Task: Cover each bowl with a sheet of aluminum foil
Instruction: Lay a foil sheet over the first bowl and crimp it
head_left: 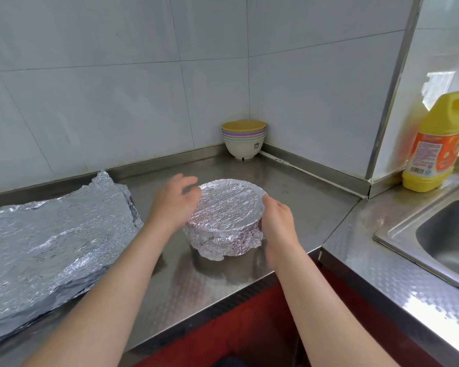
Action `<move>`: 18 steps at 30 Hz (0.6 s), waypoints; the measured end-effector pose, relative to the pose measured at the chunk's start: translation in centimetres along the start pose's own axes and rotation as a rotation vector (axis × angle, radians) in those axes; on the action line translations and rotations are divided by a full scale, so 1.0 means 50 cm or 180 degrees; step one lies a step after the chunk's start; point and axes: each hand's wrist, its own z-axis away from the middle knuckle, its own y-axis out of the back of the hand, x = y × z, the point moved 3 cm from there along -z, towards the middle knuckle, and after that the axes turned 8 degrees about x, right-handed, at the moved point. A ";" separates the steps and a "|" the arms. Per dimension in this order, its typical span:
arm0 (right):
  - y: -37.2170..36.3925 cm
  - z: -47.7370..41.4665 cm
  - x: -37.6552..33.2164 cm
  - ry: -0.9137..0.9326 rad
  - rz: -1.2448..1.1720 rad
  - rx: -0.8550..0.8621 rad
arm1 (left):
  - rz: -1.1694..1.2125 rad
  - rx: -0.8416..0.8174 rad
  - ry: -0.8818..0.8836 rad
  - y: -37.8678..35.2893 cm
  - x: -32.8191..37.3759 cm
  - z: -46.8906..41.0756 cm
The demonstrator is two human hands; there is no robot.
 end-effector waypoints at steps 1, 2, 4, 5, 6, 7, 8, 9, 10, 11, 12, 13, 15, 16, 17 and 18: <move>-0.003 -0.001 0.001 0.0014 0.0018 -0.0010 | 0.0349 -0.0230 0.0201 -0.012 -0.007 0.000; -0.006 0.000 -0.003 0.0049 0.0042 0.0032 | 0.0639 -0.0328 0.0295 -0.025 -0.011 0.000; -0.013 0.000 -0.012 0.0143 0.0129 0.0152 | 0.0871 -0.0200 0.0269 -0.039 -0.010 0.006; -0.015 0.000 -0.016 0.0155 0.0156 0.0196 | 0.0862 -0.0138 0.0240 -0.039 -0.003 0.010; -0.015 0.002 -0.021 0.0153 0.0213 0.0253 | 0.0847 -0.0086 0.0215 -0.039 0.002 0.014; -0.016 0.004 -0.027 0.0146 0.0272 0.0276 | 0.0807 -0.0069 0.0212 -0.037 0.007 0.018; -0.016 0.000 -0.028 0.0113 0.0347 0.0275 | 0.0807 -0.0044 0.0156 -0.037 0.007 0.020; -0.014 -0.003 -0.028 0.0047 0.0379 0.0215 | 0.0819 -0.0020 0.0138 -0.036 0.007 0.021; -0.012 -0.003 -0.030 -0.0051 0.0420 0.0134 | 0.0828 -0.0008 0.0137 -0.035 0.006 0.023; -0.008 -0.007 -0.032 -0.0135 0.0434 0.0058 | 0.0848 -0.0012 0.0195 -0.033 0.006 0.028; -0.002 -0.007 -0.037 -0.0177 0.0458 0.0007 | 0.0831 -0.0039 0.0232 -0.031 0.003 0.035; 0.005 -0.010 -0.043 -0.0146 0.0490 -0.0025 | 0.0680 -0.0040 0.0248 -0.027 0.001 0.042; 0.022 -0.019 -0.058 0.0045 0.0568 0.0005 | 0.0132 0.0146 0.0097 -0.007 0.002 0.059; 0.031 -0.023 -0.064 0.0155 0.0651 0.0037 | -0.0112 0.0325 0.0021 0.005 0.000 0.066; 0.036 -0.028 -0.071 0.0258 0.0755 0.0014 | -0.0276 0.0495 0.0020 0.016 -0.003 0.070; 0.038 -0.033 -0.075 0.0342 0.0902 -0.0019 | -0.0359 0.0624 0.0037 0.025 -0.004 0.070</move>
